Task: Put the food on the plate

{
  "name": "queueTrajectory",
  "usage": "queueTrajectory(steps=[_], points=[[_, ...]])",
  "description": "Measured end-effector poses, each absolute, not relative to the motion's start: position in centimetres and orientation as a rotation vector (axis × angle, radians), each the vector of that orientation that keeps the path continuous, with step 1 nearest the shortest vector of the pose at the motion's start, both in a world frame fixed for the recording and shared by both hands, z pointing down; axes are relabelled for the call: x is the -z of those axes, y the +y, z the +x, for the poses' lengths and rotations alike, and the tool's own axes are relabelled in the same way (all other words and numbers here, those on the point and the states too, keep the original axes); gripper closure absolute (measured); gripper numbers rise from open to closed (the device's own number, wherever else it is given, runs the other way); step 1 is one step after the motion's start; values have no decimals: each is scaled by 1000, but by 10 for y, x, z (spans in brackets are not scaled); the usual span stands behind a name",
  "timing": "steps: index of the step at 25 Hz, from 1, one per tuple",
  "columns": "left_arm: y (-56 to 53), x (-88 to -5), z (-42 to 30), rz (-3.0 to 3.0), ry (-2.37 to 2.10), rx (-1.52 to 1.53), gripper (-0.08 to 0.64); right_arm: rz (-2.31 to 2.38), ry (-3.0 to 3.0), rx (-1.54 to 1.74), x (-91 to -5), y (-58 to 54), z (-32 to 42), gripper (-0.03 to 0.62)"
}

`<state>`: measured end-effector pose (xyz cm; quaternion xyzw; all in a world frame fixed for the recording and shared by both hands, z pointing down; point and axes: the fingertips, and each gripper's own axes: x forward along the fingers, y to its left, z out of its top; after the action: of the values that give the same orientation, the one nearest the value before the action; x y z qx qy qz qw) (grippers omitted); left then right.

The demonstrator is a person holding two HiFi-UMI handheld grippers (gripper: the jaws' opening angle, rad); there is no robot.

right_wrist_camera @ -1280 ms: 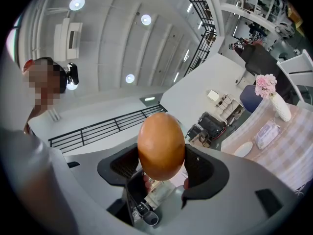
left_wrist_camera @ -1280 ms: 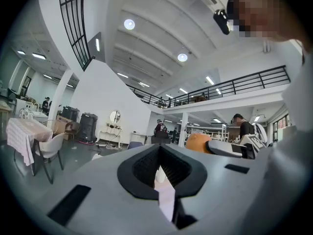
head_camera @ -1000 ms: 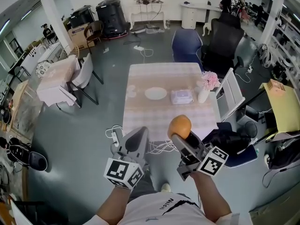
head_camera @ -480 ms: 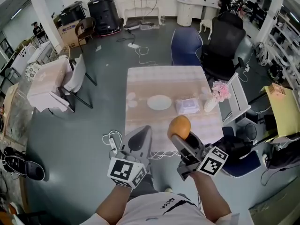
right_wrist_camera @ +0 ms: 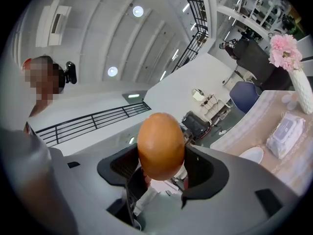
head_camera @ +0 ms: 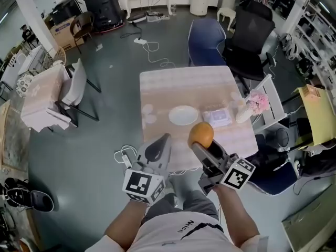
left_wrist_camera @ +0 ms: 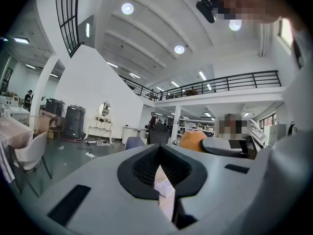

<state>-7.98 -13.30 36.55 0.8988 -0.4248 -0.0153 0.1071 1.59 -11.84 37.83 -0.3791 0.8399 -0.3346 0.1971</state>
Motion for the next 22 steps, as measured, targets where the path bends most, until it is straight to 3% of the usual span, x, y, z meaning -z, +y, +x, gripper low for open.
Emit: queueTrajectory(steps=[22], points=[[-246,-494,-56,2487,-1294,-113,554,-1265,2732,1000,-543,-251,32,321]])
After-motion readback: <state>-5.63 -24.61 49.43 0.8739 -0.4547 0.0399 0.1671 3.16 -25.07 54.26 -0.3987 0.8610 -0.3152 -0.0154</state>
